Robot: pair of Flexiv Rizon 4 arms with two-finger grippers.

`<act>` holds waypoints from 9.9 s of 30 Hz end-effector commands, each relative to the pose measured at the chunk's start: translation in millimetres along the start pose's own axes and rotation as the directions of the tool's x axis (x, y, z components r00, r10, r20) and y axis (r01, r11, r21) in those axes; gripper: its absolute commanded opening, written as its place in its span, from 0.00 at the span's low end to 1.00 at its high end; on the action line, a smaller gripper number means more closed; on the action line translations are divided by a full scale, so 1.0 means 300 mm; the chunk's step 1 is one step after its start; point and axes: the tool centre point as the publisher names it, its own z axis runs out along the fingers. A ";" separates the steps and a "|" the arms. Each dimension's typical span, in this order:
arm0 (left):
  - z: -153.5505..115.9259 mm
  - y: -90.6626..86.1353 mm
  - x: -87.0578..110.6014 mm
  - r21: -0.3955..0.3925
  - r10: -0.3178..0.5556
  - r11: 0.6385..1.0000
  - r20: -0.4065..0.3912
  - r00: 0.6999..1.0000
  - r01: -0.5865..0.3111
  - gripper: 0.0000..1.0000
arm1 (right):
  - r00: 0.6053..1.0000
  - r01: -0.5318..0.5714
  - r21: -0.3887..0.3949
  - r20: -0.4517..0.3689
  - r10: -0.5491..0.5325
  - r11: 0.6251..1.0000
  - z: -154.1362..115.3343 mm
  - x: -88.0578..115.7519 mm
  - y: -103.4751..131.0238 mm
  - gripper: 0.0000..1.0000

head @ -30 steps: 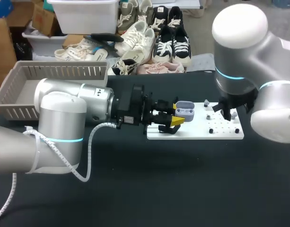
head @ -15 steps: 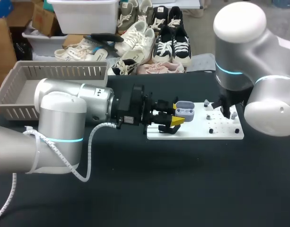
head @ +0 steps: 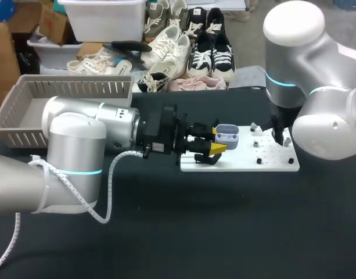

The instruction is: Pick up each earbud case from the left stands, insert the matching earbuds, close the lid, and place the case in the box.

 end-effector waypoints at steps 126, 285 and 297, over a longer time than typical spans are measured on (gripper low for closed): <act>0.001 0.005 0.002 0.003 0.000 1.000 0.000 1.000 0.000 0.00 | 0.757 -0.604 0.032 -0.287 0.586 0.796 -0.200 0.114 0.027 0.00; 0.001 0.005 0.002 0.003 0.000 1.000 0.000 1.000 0.000 0.00 | 0.752 -0.579 0.097 -0.322 0.576 0.810 -0.622 0.124 0.497 0.00; 0.001 0.005 0.002 0.003 0.000 1.000 0.000 1.000 0.000 0.00 | 0.746 -0.579 0.105 -0.332 0.577 0.809 -0.602 0.122 0.500 0.00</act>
